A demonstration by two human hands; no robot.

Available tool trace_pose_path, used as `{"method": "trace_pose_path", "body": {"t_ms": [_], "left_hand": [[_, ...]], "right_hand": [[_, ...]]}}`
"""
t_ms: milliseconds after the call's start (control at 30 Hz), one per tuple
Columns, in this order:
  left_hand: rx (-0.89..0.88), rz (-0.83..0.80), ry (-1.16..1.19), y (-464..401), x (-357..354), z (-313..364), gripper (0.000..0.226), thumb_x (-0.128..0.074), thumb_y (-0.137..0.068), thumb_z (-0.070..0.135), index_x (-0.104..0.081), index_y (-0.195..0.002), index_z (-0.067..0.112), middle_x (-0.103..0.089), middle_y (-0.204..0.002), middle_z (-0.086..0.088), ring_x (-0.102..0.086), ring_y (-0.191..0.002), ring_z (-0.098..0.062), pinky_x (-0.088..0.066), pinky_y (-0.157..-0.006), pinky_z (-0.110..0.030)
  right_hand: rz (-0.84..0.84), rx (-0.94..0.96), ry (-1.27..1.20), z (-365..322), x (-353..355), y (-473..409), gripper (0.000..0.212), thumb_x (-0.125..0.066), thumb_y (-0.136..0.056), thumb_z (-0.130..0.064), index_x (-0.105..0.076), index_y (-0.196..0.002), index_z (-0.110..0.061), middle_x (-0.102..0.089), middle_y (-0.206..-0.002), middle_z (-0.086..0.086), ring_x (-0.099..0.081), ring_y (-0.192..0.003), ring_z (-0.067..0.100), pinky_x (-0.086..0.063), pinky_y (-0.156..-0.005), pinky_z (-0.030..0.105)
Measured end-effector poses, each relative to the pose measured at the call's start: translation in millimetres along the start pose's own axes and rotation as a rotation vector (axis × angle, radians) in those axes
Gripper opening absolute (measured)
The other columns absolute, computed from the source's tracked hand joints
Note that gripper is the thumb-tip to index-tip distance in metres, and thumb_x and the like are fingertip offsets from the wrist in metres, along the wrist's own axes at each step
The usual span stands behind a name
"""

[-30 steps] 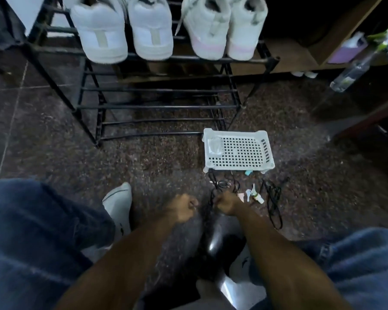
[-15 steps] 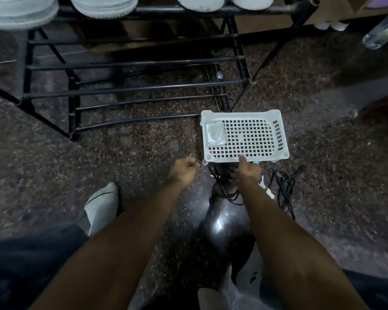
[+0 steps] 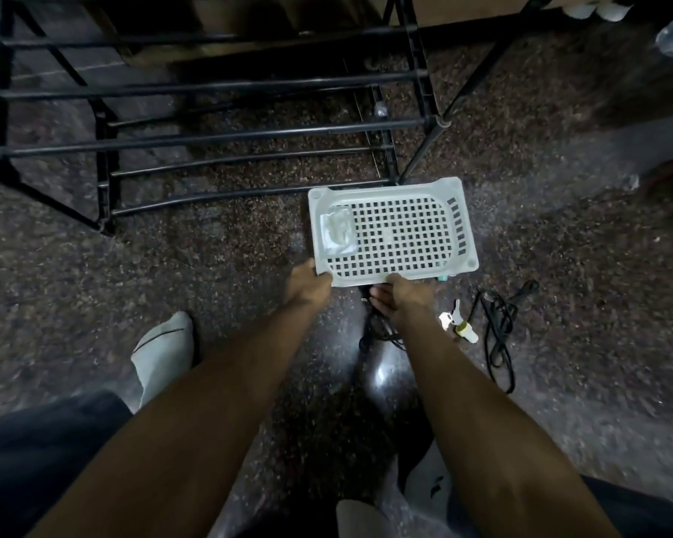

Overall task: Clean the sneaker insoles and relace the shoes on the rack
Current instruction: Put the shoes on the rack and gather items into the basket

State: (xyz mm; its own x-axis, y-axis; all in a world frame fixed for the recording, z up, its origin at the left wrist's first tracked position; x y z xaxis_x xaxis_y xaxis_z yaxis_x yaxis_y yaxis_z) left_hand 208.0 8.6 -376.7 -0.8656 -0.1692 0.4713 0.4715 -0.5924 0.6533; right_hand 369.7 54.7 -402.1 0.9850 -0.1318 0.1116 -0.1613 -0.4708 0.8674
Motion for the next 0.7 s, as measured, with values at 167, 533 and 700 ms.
{"method": "trace_pose_path", "body": {"t_ms": [167, 533, 700], "left_hand": [[0.01, 0.088, 0.036, -0.4, 27.9, -24.1, 0.037, -0.056, -0.09, 0.013, -0.063, -0.126, 0.014, -0.065, -0.124, -0.012, -0.061, -0.112, -0.032, -0.049, -0.096, -0.037], [0.096, 0.26, 0.114, 18.5, 39.4, -64.4, 0.033, -0.059, -0.093, 0.025, -0.06, -0.125, 0.016, -0.068, -0.114, -0.01, -0.063, -0.106, -0.03, -0.048, -0.086, -0.033], [0.22, 0.092, 0.129, 37.4, 13.7, -104.4, 0.023, -0.059, -0.091, 0.007, -0.07, -0.111, 0.01, -0.07, -0.107, -0.014, -0.066, -0.099, -0.032, -0.049, -0.08, -0.031]], "right_hand": [[-0.102, 0.037, 0.091, 24.0, -24.1, 12.0, 0.013, -0.061, -0.094, -0.017, -0.061, -0.089, -0.004, -0.068, -0.072, 0.009, -0.065, -0.059, 0.019, -0.059, -0.06, 0.034], [0.172, 0.601, 1.468, 17.2, 28.4, 11.8, 0.041, -0.057, -0.09, -0.014, -0.051, -0.13, -0.023, -0.042, -0.138, 0.007, -0.058, -0.11, 0.035, -0.047, -0.085, 0.041], [0.142, 0.573, 1.424, 30.6, 23.4, 1.2, 0.04, -0.063, -0.087, -0.017, -0.05, -0.125, -0.011, -0.055, -0.128, 0.015, -0.057, -0.113, 0.037, -0.048, -0.086, 0.042]]}}
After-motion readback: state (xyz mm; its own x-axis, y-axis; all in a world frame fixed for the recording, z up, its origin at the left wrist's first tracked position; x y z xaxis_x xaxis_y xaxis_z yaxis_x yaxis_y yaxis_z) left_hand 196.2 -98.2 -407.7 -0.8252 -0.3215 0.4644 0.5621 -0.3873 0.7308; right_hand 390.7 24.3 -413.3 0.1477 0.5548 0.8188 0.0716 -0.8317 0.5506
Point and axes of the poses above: each hand's wrist, its own y-axis away from the middle knuckle, its own x-axis out of the back of the hand, z = x × y, the point moved 3 cm from there along -y, towards the middle knuckle
